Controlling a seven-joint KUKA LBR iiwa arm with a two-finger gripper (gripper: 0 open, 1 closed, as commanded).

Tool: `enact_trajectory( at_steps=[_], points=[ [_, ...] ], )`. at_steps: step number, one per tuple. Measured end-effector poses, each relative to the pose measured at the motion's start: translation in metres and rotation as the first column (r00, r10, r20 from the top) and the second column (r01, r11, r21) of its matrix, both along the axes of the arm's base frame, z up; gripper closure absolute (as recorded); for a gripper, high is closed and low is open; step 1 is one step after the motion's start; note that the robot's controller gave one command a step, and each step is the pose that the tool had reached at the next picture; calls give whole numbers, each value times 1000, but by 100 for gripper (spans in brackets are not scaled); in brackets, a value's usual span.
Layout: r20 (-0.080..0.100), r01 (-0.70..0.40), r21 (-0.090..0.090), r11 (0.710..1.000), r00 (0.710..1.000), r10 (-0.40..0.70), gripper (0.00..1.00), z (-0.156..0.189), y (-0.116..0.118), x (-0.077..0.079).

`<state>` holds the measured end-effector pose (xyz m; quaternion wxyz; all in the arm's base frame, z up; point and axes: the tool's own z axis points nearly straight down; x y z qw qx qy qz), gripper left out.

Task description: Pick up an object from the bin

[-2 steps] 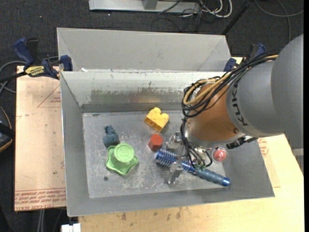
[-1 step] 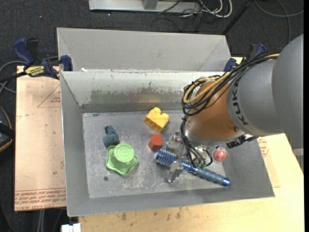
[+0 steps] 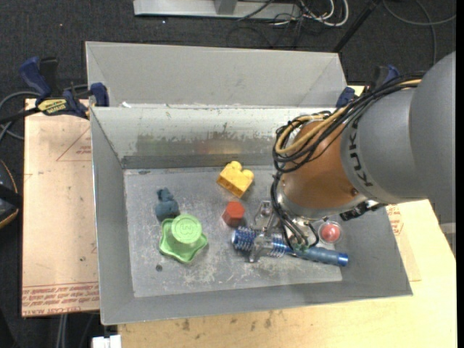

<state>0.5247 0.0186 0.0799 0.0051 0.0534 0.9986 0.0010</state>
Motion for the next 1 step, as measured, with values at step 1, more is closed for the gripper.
enact_trajectory(
  at_steps=[1],
  points=[
    [-3, -1, 0, 1000, 1000, 1, 100, 63, 0, 2]
  ],
)
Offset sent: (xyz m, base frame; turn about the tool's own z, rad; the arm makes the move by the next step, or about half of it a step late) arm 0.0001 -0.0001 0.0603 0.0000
